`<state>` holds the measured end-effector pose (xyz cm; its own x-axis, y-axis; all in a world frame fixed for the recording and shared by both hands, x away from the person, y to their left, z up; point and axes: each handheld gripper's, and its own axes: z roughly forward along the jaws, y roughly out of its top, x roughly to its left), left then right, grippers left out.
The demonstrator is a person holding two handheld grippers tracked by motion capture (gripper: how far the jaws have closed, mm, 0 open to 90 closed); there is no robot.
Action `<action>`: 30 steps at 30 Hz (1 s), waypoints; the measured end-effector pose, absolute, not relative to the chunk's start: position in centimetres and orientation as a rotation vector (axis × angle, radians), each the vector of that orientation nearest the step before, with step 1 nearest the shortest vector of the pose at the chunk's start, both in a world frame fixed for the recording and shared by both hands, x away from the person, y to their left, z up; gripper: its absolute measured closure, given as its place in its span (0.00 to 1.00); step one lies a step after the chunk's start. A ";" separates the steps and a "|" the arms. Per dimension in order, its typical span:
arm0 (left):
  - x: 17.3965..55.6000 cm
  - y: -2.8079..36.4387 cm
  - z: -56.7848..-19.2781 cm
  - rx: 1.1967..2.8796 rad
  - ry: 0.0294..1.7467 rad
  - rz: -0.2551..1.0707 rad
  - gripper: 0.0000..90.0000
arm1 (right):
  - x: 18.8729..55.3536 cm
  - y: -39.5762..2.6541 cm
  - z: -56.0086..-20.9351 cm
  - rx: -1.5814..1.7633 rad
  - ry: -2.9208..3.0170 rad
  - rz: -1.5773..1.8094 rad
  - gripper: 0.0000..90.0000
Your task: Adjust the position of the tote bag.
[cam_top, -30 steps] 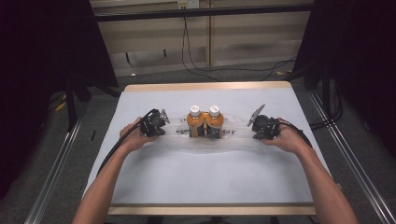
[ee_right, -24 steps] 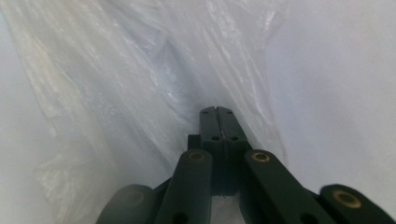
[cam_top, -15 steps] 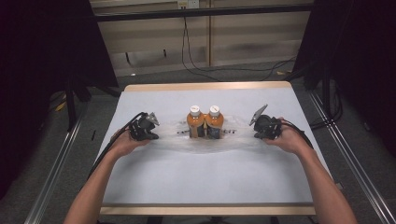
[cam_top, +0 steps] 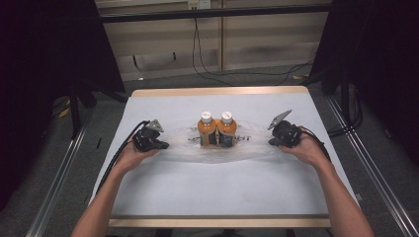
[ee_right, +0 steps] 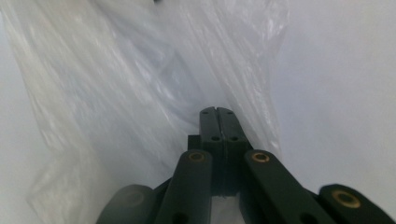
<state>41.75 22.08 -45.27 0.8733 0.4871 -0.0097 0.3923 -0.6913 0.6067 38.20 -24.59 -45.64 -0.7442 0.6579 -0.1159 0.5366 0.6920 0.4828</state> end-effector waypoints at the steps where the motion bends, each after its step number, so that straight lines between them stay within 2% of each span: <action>1: 41.5 22.2 -45.0 2.412 0.611 0.192 1.00 | 38.2 -24.6 -45.6 0.954 2.614 0.669 1.00; 9: 39.8 20.5 -42.7 2.323 0.501 0.206 1.00 | 37.5 -23.3 -44.0 0.908 2.573 0.777 1.00; 16: 38.4 18.1 -41.6 2.225 0.452 0.145 1.00 | 37.1 -22.6 -41.6 0.879 2.534 0.983 1.00; 23: 38.4 13.4 -42.9 2.104 0.413 0.016 1.00 | 39.0 -20.1 -40.5 0.869 2.533 1.103 1.00; 30: 38.0 10.3 -44.1 2.129 0.410 0.029 1.00 | 41.5 -17.8 -41.3 0.889 2.564 1.140 1.00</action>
<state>37.98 10.26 -44.12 0.9439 0.3011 -0.1359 0.2790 -0.5065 0.8158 41.47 -17.82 -41.26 -0.7997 0.5974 0.0604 0.4449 0.5220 0.7277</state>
